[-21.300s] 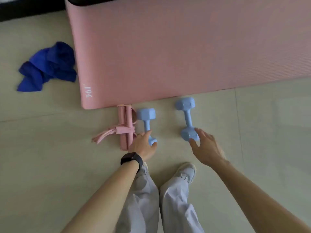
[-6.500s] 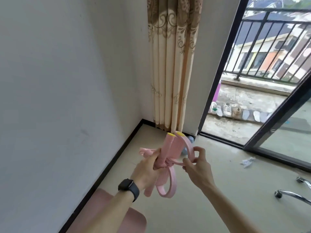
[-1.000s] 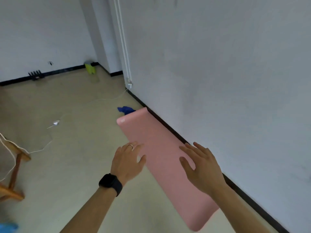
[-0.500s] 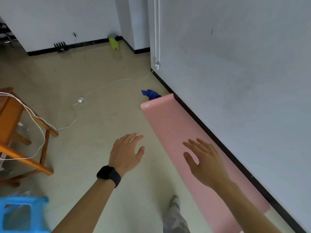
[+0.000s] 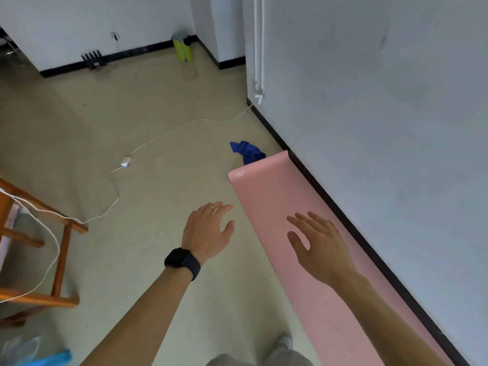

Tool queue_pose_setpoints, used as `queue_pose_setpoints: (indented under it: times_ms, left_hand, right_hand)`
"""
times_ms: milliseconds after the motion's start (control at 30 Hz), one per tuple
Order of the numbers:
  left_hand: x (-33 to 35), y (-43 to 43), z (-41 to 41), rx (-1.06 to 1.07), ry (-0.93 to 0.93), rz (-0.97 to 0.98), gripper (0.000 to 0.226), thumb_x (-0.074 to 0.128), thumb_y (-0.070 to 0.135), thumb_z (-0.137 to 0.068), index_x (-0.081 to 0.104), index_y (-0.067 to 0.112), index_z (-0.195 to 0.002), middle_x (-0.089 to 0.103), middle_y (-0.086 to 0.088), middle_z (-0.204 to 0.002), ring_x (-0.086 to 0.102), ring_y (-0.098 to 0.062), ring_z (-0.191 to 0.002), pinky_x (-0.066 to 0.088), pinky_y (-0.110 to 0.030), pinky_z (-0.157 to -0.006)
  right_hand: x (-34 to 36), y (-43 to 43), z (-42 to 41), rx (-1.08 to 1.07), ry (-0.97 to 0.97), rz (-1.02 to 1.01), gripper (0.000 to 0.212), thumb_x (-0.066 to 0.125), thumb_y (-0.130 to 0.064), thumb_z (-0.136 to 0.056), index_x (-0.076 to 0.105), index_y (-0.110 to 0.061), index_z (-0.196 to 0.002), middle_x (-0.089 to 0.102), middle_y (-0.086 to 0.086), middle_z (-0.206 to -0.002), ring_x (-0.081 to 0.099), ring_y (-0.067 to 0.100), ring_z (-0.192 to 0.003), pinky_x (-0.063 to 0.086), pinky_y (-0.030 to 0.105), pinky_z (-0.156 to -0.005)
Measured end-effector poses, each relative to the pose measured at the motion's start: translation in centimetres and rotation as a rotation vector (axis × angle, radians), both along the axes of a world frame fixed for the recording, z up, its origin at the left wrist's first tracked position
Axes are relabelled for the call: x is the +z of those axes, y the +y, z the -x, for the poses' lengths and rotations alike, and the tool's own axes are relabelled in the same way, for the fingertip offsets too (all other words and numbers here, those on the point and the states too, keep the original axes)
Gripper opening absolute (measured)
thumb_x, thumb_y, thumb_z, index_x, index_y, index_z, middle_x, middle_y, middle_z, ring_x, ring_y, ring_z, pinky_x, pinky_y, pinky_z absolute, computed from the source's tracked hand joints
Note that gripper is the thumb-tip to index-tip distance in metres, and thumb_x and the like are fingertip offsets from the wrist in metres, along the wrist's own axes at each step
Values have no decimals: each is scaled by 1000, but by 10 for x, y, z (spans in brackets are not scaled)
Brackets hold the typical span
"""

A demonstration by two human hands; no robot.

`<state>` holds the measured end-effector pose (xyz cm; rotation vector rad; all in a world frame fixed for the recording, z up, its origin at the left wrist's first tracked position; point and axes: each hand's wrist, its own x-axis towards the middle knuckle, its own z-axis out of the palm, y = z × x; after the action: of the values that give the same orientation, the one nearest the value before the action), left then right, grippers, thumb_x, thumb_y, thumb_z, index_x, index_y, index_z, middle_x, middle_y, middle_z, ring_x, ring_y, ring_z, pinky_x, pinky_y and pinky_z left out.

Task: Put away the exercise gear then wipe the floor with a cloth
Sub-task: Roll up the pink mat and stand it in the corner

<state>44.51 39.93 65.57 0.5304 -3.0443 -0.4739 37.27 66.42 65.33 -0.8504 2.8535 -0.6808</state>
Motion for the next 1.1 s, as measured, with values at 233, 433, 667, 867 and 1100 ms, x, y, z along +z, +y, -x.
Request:
queue_pose_setpoints:
  times_ms: [233, 433, 667, 867, 1100]
  left_hand:
    - [-31, -69, 129, -36, -52, -18, 45, 51, 39, -97, 51, 30, -141, 48, -1, -149, 40, -19, -139, 31, -38, -114]
    - [-109, -160, 282, -129, -150, -22, 46, 51, 36, -97, 52, 26, -142, 50, -1, -148, 42, -20, -137, 35, -38, -111]
    - [-262, -286, 486, -301, -369, 3, 46, 47, 39, -97, 49, 28, -141, 49, 2, -148, 37, -17, -140, 32, -41, -111]
    - [-425, -352, 606, -400, -476, 42, 50, 41, 39, -99, 36, 32, -148, 38, 3, -154, 22, -17, -147, 17, -42, -118]
    - [-619, -380, 680, -422, -499, 126, 58, 43, 41, -98, 27, 30, -153, 19, -3, -163, 14, -24, -150, 17, -48, -119]
  right_hand:
    - [-22, -67, 118, -19, -47, -47, 52, 30, -54, -98, 51, -36, -142, 50, -11, -149, 36, 19, -145, 31, 50, -117]
    - [-92, -163, 247, -73, -124, -127, 53, 25, -55, -100, 43, -39, -147, 43, -13, -154, 29, 17, -148, 25, 48, -121]
    - [-239, -296, 419, -179, -300, -241, 65, 12, -60, -96, 40, -38, -149, 39, -11, -156, 29, 18, -149, 25, 45, -122]
    - [-414, -379, 536, -198, -412, -336, 57, 19, -54, -101, 29, -37, -154, 29, -9, -161, 20, 17, -151, 15, 37, -124]
    - [-613, -412, 612, -172, -468, -377, 54, 30, -48, -104, 22, -36, -156, 23, -8, -164, 15, 16, -152, 14, 36, -125]
